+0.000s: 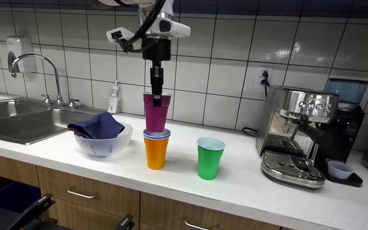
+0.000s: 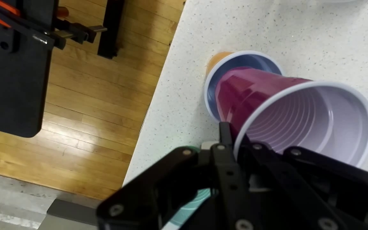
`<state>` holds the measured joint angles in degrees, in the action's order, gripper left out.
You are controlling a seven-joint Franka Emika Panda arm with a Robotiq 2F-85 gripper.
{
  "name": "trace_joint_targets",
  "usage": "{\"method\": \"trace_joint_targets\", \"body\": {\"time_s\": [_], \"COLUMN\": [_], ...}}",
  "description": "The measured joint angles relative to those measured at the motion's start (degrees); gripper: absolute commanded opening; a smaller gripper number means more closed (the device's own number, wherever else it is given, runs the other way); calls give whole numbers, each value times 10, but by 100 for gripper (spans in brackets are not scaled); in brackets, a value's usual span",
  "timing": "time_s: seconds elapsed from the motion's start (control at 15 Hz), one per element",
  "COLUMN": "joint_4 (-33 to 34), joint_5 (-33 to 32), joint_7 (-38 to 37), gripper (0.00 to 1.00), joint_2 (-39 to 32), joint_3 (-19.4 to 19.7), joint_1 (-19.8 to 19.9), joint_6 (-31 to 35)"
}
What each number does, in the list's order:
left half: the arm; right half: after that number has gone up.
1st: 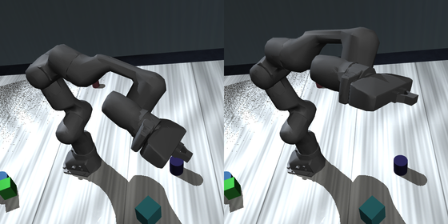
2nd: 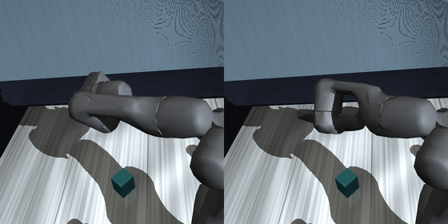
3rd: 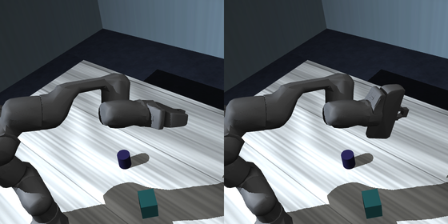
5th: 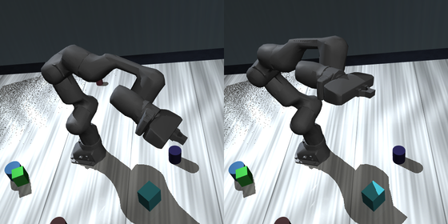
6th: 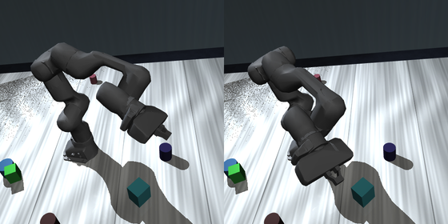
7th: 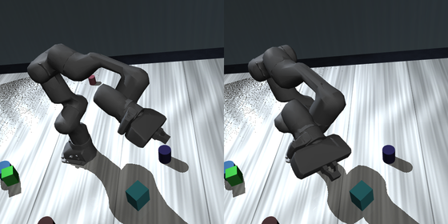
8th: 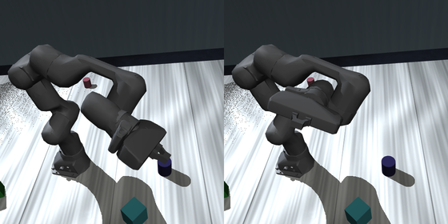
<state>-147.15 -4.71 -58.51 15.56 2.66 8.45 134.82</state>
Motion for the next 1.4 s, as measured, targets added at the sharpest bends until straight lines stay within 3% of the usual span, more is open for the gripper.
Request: {"method": "trace_joint_targets", "body": {"time_s": [1.4], "joint_4": [4], "joint_5": [0], "joint_7": [-1], "gripper": [1], "joint_2": [-33], "joint_3": [0], "joint_1": [7], "joint_6": [1]}}
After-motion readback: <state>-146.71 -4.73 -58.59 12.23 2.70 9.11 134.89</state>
